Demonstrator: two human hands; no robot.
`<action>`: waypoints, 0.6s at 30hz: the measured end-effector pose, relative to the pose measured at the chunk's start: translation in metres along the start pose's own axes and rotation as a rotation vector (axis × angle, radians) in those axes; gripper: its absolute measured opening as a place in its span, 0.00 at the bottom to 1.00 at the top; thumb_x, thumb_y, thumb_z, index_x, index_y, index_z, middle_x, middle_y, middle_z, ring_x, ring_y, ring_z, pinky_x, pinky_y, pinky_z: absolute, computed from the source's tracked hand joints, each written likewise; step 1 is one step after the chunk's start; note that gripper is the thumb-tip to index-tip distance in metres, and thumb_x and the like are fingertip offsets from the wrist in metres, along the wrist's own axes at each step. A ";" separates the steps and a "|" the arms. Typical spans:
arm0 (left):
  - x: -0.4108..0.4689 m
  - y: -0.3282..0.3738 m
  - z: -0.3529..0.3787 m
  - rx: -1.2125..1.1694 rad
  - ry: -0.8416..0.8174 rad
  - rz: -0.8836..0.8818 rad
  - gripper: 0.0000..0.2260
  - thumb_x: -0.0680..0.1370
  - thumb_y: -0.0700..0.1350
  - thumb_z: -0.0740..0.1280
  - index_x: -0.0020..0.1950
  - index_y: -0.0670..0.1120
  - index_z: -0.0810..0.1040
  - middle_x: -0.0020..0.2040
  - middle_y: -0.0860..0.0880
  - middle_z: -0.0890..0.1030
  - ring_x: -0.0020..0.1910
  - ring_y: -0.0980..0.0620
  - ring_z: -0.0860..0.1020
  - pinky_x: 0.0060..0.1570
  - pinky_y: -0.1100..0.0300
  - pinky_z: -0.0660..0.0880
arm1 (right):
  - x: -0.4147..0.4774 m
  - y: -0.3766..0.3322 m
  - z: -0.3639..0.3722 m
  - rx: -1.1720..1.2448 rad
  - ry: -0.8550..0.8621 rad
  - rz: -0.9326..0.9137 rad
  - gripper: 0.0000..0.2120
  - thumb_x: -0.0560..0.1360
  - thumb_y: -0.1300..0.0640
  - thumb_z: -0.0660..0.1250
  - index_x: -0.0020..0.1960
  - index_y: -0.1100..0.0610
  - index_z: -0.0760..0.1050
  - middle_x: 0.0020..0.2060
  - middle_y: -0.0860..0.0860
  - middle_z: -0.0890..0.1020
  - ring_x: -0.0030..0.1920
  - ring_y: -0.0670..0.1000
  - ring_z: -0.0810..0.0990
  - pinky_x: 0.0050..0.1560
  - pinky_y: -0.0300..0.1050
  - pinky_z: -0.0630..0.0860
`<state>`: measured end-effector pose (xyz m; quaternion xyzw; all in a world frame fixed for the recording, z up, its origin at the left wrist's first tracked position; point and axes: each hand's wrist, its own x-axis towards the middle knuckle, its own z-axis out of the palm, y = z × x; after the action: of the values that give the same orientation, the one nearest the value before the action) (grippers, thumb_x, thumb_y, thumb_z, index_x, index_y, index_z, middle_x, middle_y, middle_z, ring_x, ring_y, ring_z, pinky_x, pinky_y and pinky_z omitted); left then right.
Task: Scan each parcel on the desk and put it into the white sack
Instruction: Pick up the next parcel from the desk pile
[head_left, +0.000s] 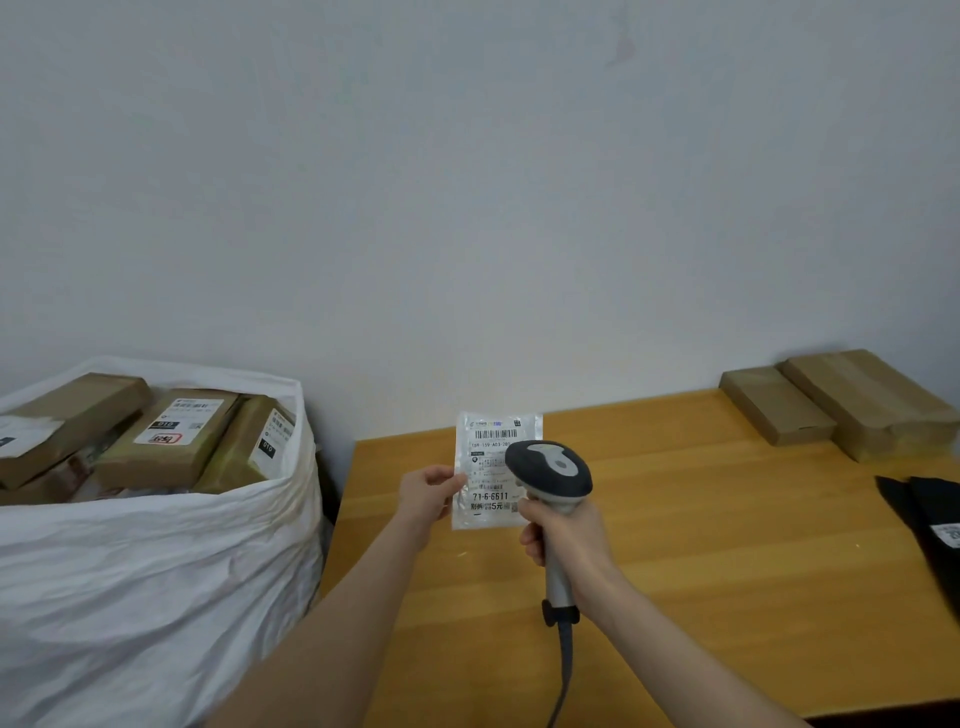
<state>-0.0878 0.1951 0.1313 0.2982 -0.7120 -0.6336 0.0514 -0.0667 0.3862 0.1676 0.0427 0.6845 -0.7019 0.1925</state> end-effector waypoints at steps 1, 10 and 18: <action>-0.001 -0.001 -0.001 -0.004 -0.002 0.000 0.04 0.75 0.37 0.70 0.41 0.44 0.78 0.35 0.49 0.79 0.30 0.55 0.73 0.32 0.65 0.71 | -0.002 0.000 0.002 -0.008 -0.005 0.002 0.03 0.72 0.62 0.70 0.41 0.62 0.78 0.27 0.56 0.80 0.26 0.51 0.76 0.31 0.45 0.72; -0.006 -0.014 -0.013 -0.009 0.032 -0.028 0.01 0.75 0.38 0.69 0.45 0.43 0.79 0.39 0.47 0.82 0.32 0.54 0.77 0.31 0.65 0.73 | -0.013 -0.001 0.013 -0.079 -0.030 0.032 0.04 0.71 0.65 0.67 0.37 0.63 0.76 0.25 0.56 0.78 0.25 0.51 0.72 0.29 0.44 0.70; -0.012 -0.022 -0.023 -0.009 0.075 -0.038 0.05 0.76 0.39 0.69 0.50 0.40 0.80 0.46 0.43 0.83 0.42 0.47 0.81 0.46 0.53 0.79 | -0.020 -0.001 0.016 -0.086 -0.082 0.046 0.06 0.71 0.67 0.65 0.35 0.62 0.74 0.25 0.56 0.76 0.25 0.51 0.71 0.28 0.43 0.68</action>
<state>-0.0602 0.1808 0.1187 0.3349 -0.7010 -0.6259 0.0674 -0.0451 0.3744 0.1755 0.0215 0.7045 -0.6682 0.2382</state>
